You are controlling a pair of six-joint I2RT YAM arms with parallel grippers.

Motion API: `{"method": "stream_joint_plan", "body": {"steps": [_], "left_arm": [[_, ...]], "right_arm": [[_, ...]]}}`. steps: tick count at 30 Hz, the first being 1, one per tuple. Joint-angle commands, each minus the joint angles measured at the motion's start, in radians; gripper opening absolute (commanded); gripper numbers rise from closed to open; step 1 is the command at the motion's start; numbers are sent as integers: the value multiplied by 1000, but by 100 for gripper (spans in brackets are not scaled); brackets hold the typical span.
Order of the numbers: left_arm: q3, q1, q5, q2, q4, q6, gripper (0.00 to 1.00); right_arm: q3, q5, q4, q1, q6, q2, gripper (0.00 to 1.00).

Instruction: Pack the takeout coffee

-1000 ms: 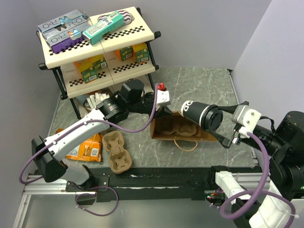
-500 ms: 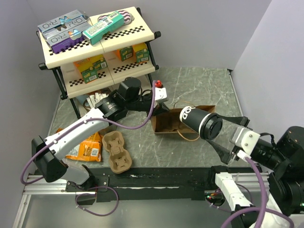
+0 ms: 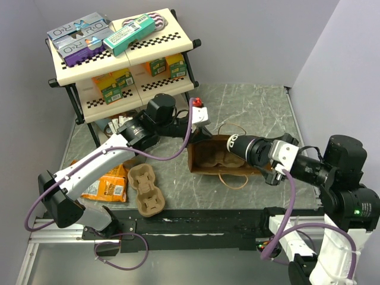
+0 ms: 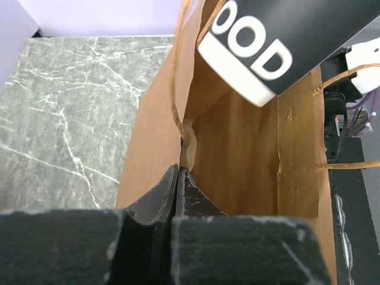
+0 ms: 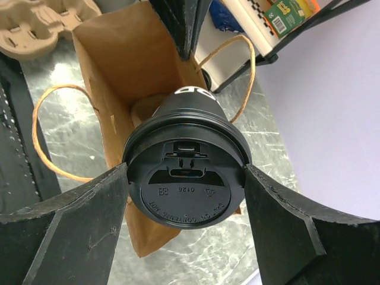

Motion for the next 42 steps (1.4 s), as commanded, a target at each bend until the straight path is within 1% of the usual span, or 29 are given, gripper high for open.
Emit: {"method": "stream_joint_plan", "body": {"steps": [1, 3, 5, 6, 8, 9, 11, 12, 13, 15, 20, 24, 29, 32, 37, 42], "left_arm": [[54, -9, -20, -20, 2, 4, 1], [66, -14, -31, -16, -3, 18, 1], [74, -17, -55, -11, -2, 23, 1], [89, -17, -57, -3, -6, 27, 1], [103, -18, -55, 3, -14, 40, 1], [114, -18, -60, 9, -15, 44, 1], [127, -21, -61, 12, -20, 47, 1], [134, -23, -60, 13, -23, 61, 1], [134, -29, -60, 10, -29, 67, 1], [123, -34, -67, 1, -26, 95, 1], [78, -49, -106, -14, -14, 180, 1], [72, -49, -152, -8, 20, 230, 1], [83, -51, -192, -2, 67, 285, 1], [48, -51, -186, -19, 72, 268, 1], [-56, -55, -143, -60, 115, 188, 1], [-107, -57, -126, -95, 149, 118, 1]], "right_arm": [[-39, -11, 55, 5, -88, 28, 0], [-56, 17, 84, 27, -91, 42, 0], [-62, 54, 98, 114, -102, 58, 0], [-65, 114, 116, 145, -102, 63, 0], [-83, 185, 136, 226, -97, 74, 0], [-93, 249, 147, 301, -95, 77, 0], [-123, 322, 190, 369, -73, 86, 0], [-134, 356, 207, 439, -59, 89, 0], [-152, 417, 231, 462, -37, 94, 0], [-174, 455, 260, 513, -16, 106, 0], [-266, 581, 375, 584, 13, 118, 0], [-294, 630, 438, 616, 15, 137, 0], [-298, 664, 460, 643, 0, 158, 0], [-332, 672, 460, 659, 26, 146, 0], [-479, 676, 472, 693, 43, 78, 0], [-588, 684, 489, 734, 35, 22, 0]]}}
